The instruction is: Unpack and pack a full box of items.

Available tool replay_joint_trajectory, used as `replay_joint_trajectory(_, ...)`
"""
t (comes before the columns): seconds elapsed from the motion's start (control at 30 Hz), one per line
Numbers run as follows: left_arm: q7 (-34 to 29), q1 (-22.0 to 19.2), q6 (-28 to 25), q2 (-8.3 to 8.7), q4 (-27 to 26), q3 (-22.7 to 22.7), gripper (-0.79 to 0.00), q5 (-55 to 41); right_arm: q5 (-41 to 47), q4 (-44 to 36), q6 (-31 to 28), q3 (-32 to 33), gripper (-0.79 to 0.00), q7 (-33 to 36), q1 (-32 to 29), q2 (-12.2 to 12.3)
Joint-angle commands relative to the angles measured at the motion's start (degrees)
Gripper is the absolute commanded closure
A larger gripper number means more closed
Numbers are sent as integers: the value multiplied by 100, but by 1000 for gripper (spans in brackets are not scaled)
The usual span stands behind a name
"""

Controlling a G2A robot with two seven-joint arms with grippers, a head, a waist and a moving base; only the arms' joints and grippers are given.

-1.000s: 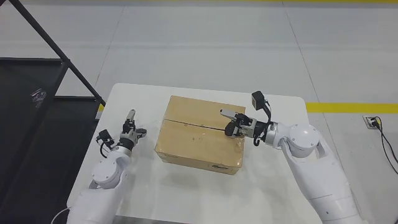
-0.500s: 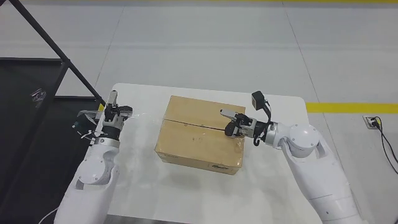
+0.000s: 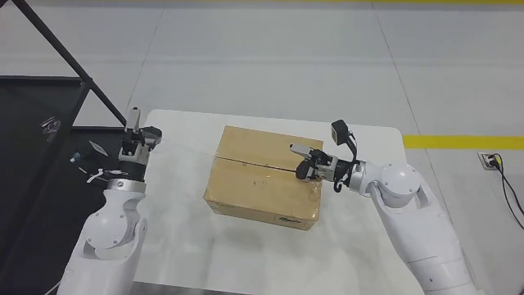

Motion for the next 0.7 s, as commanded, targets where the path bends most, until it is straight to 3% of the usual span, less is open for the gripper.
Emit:
replay_joint_trajectory(0.0,10,19,11,-3,-160,5,-785,111,0,0,0,0,-785,0,0,0)
replay_joint_trajectory(0.67,-133,-141,264,-83,-972,303,-785,469,-136,-190,158,-180,-785,-374,-116,4)
